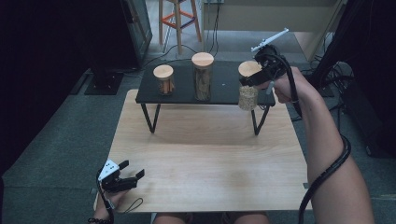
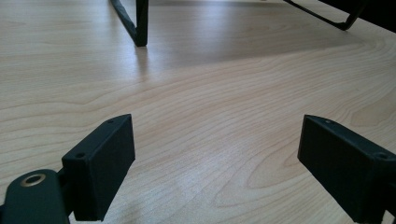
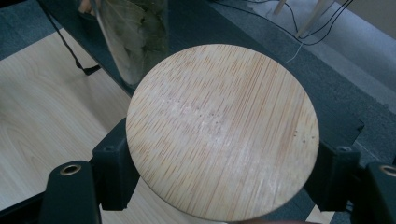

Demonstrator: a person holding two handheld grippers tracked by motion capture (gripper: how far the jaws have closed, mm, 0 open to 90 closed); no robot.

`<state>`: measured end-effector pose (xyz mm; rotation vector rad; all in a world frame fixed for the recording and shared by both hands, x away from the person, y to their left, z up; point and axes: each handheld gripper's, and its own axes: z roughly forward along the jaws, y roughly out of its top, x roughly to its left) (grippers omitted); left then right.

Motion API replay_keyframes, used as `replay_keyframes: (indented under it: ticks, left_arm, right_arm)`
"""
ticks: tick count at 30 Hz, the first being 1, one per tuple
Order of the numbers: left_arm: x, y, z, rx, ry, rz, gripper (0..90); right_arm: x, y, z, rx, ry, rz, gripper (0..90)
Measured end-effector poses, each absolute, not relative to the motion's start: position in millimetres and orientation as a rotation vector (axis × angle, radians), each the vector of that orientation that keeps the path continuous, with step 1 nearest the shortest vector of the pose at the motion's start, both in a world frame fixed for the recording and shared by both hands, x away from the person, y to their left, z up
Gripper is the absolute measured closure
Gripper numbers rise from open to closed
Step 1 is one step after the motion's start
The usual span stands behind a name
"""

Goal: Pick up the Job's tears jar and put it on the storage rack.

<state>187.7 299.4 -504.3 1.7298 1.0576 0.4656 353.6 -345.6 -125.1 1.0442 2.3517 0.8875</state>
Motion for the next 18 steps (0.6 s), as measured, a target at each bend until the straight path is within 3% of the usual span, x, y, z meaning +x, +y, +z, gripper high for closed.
replay_keyframes:
  ticks: [18]
  left_arm:
    - [189,299,-504,1.734,1.064,0.466,11.2]
  right_arm:
    - [388,-356,-123,1.052,2.400,0.902,25.0]
